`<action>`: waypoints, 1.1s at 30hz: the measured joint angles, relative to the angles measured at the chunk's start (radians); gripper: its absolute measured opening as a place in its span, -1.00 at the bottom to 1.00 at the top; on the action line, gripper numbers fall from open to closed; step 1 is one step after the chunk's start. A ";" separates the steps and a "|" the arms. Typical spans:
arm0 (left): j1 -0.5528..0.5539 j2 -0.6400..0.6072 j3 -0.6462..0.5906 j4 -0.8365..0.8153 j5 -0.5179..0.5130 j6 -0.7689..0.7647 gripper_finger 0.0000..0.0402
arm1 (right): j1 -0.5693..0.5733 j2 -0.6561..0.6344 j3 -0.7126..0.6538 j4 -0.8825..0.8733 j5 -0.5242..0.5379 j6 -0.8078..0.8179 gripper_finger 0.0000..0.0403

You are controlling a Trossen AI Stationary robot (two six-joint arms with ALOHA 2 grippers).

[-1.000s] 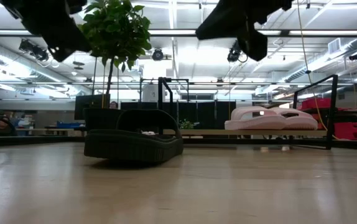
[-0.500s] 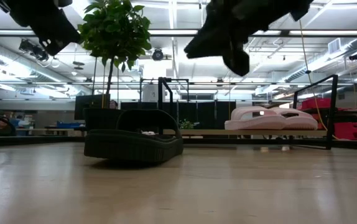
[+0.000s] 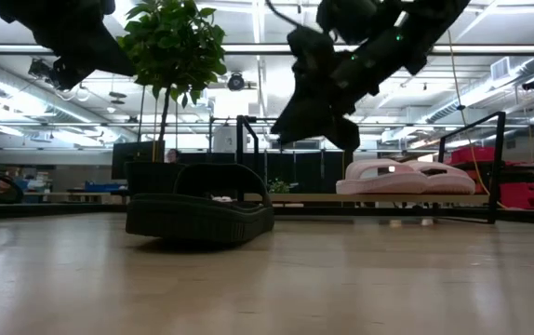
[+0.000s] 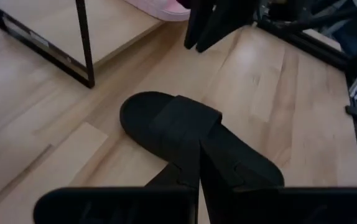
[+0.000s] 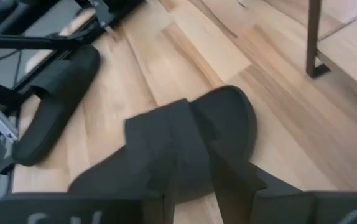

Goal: Pick and place slides into the shelf
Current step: Put the right black slide on the shelf

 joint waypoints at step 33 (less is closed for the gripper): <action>0.000 0.000 0.001 0.018 -0.119 0.116 -0.94 | -0.007 0.150 0.000 0.118 0.057 0.397 -0.06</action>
